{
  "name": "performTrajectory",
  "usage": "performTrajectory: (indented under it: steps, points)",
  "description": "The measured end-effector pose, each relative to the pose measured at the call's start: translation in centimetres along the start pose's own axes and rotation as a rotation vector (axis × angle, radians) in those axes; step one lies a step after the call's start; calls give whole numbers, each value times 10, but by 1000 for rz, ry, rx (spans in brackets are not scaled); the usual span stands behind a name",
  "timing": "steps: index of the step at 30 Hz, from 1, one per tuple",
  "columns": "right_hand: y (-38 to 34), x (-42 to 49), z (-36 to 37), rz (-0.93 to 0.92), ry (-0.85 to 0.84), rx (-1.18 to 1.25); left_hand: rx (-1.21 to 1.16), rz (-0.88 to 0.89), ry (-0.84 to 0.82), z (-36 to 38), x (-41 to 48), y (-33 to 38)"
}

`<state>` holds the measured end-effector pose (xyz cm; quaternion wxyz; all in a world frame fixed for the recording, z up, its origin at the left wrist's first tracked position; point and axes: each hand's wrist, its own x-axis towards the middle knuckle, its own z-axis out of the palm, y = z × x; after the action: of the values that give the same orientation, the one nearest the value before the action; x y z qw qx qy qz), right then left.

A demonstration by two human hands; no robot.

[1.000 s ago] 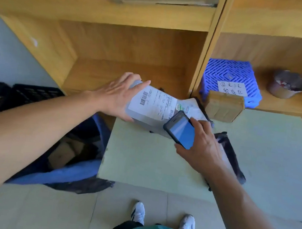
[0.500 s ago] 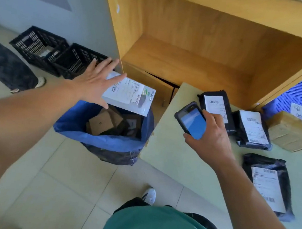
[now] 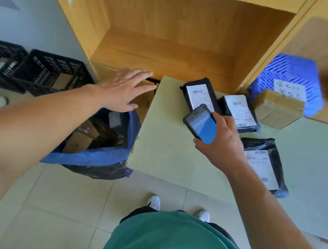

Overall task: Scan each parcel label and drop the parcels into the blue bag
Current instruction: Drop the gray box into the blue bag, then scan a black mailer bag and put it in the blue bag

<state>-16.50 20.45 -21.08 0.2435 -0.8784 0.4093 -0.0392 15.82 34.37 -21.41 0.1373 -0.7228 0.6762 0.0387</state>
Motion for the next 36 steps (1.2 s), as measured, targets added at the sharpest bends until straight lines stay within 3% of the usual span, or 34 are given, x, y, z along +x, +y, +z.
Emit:
performTrajectory:
  steps: [9, 21, 28, 36]
  points:
    - [130, -35, -49, 293, 61, 36, 19, 346, 82, -48, 149, 134]
    - [259, -112, -68, 533, 63, 91, -29, 560, -80, -63, 281, 320]
    - [305, -128, -55, 602, 31, 94, -168, 377, -173, -19, 320, 381]
    - [318, -135, -25, 589, -129, -24, -209, 146, -300, 21, 343, 381]
